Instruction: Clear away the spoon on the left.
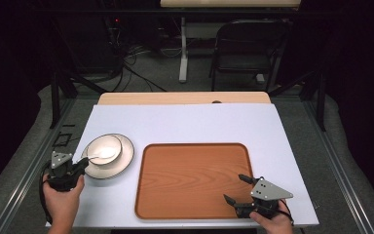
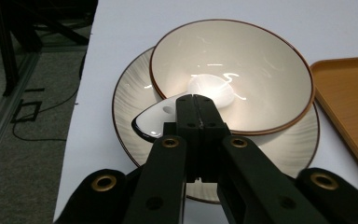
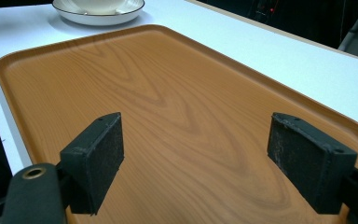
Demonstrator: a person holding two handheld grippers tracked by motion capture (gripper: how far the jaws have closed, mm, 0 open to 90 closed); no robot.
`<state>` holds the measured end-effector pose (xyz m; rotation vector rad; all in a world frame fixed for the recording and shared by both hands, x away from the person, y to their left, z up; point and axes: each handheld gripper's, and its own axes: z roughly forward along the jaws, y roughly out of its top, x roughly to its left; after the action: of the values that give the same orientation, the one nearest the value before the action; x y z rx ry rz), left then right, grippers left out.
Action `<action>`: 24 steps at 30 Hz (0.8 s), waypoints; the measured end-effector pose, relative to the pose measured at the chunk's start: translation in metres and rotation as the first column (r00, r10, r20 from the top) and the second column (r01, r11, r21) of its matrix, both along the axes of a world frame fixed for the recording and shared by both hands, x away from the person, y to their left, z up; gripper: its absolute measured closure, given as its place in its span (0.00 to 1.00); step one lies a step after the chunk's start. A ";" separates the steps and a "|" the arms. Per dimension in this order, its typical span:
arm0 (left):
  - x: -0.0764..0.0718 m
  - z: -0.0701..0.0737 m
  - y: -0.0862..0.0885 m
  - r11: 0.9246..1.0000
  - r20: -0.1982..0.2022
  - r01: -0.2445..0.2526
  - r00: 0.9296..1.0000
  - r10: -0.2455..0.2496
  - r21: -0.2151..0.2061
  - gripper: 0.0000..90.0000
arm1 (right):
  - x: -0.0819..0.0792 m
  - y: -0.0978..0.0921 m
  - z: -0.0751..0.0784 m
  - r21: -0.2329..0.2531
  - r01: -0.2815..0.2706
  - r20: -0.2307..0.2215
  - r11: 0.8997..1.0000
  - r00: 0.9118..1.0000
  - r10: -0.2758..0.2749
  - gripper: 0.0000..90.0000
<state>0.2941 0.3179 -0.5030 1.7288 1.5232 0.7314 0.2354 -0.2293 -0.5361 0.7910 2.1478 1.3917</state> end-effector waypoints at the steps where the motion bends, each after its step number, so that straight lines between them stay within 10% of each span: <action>1: 0.003 0.001 0.002 1.000 0.003 -0.008 1.000 0.008 -0.006 1.00 | 0.000 0.000 0.000 0.000 0.000 0.000 1.000 1.000 0.000 0.20; 24: 0.036 0.005 0.020 0.997 0.008 -0.058 0.998 0.059 -0.055 1.00 | 0.000 0.000 0.000 0.001 0.000 0.001 1.000 1.000 0.000 0.20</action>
<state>0.3302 0.3378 -0.4978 1.6443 1.5782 0.7202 0.2351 -0.2294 -0.5358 0.7905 2.1467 1.3924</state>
